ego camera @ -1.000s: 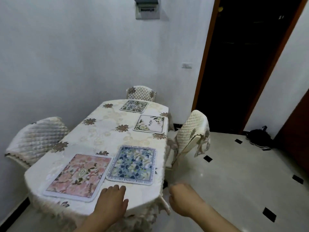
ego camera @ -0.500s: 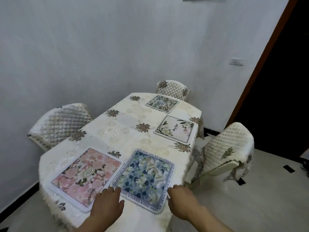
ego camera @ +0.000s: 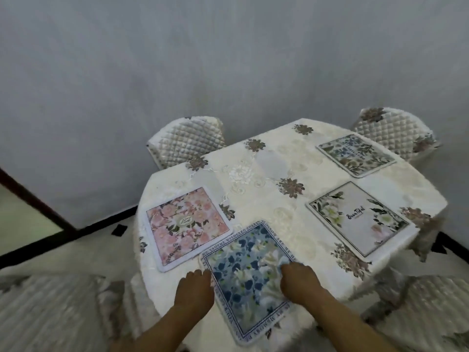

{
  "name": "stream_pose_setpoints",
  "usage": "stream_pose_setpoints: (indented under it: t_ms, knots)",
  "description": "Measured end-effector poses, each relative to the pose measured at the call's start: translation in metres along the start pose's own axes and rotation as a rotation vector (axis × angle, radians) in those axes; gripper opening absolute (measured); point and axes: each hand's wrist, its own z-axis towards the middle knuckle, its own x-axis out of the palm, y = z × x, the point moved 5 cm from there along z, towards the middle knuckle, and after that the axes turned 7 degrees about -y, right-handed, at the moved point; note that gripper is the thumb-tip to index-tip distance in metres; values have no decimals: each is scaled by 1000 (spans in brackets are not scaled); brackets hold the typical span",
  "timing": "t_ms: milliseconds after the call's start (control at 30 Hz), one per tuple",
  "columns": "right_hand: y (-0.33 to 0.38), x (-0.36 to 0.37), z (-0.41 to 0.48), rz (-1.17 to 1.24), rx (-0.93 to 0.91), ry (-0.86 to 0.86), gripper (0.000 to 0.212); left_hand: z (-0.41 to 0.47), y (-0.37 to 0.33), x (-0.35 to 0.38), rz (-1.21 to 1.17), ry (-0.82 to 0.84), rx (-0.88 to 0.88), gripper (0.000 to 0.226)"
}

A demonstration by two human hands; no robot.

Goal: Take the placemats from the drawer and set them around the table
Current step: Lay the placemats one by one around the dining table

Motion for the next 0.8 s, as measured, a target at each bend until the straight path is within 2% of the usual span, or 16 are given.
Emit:
stream_pose_setpoints:
  t_ms: [167, 300, 433, 567, 633, 700, 800]
  knots:
    - [-44, 32, 37, 74, -1, 117, 39, -24, -23, 34, -227, 105, -332, 26]
    - [-68, 52, 53, 76, -2, 103, 39, -36, -37, 67, -393, 124, -558, 9]
    - [-73, 59, 62, 165, 79, 19, 29, -36, -55, 81, -566, 61, -736, 9]
    - [-78, 62, 70, 242, 128, -1, 33, -31, -58, 89, -748, 25, -955, 17]
    - [-84, 61, 75, 333, 173, -5, 31, -32, -58, 89, -790, 43, -1005, 19]
    - [-91, 59, 79, 372, 180, 1, 16, -34, -60, 90, -814, 81, -999, 18]
    - [-96, 52, 78, 393, 148, 23, 22, -38, -66, 85, -823, 81, -912, 18]
